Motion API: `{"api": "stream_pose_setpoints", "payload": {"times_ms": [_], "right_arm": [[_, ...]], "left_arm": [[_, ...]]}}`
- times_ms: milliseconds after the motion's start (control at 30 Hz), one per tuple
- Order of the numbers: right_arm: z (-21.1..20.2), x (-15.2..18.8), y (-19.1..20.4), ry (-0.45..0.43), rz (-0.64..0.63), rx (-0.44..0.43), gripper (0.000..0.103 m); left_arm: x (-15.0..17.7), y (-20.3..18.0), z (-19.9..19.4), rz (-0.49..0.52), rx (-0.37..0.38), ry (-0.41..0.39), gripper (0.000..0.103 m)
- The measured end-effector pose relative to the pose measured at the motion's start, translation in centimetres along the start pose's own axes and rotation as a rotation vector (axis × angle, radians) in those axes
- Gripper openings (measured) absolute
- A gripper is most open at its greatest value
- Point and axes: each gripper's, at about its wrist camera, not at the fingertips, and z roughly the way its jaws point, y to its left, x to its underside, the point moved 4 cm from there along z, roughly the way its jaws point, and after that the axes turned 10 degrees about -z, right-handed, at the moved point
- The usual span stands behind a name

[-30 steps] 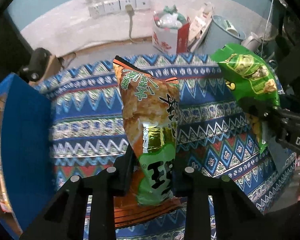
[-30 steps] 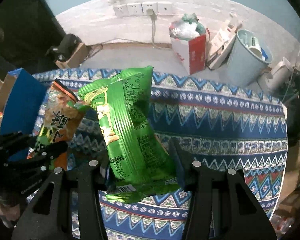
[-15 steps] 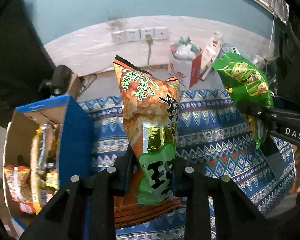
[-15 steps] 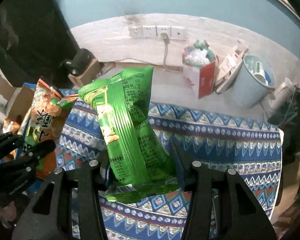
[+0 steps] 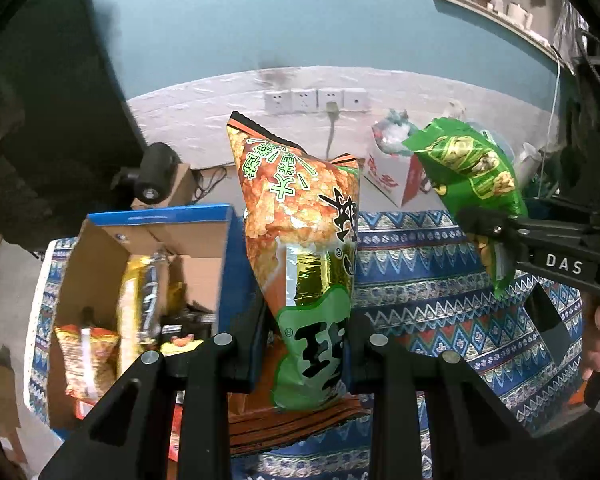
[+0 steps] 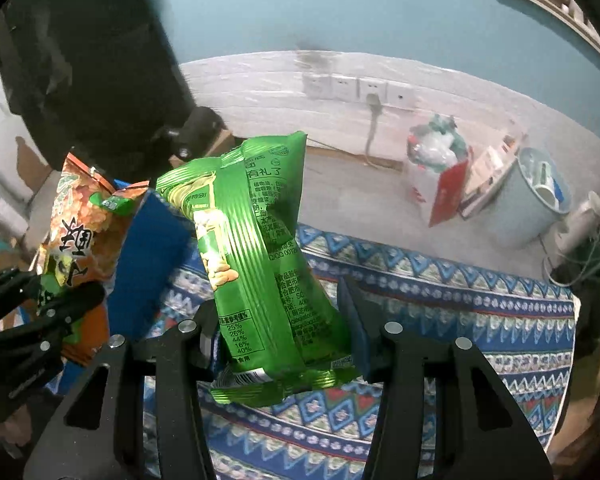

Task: Organize snacks
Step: 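Carry the orange-and-green bag with left tool while right tool carries green bag to box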

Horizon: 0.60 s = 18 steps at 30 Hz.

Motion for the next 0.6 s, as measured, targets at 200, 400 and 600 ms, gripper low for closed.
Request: {"api": "stream_pose_setpoints", "payload": {"times_ms": [200,400,600], "right_arm": [[0.6,-1.7,3.0,-0.006,-0.029,-0.028,0.048],[1.3,-3.6,6.5,-0.014,-0.068,-0.060,0.048],[2.5,-5.4,10.0,-0.015,-0.102,-0.095,0.048]], "left_arm": [[-0.1,3.0,-1.2,-0.036,-0.015,-0.022,0.030],[0.0,6.9,-2.0,-0.094,-0.029,-0.029,0.030],[0.3,10.9,-2.5,-0.147,-0.050,-0.035,0.030]]}}
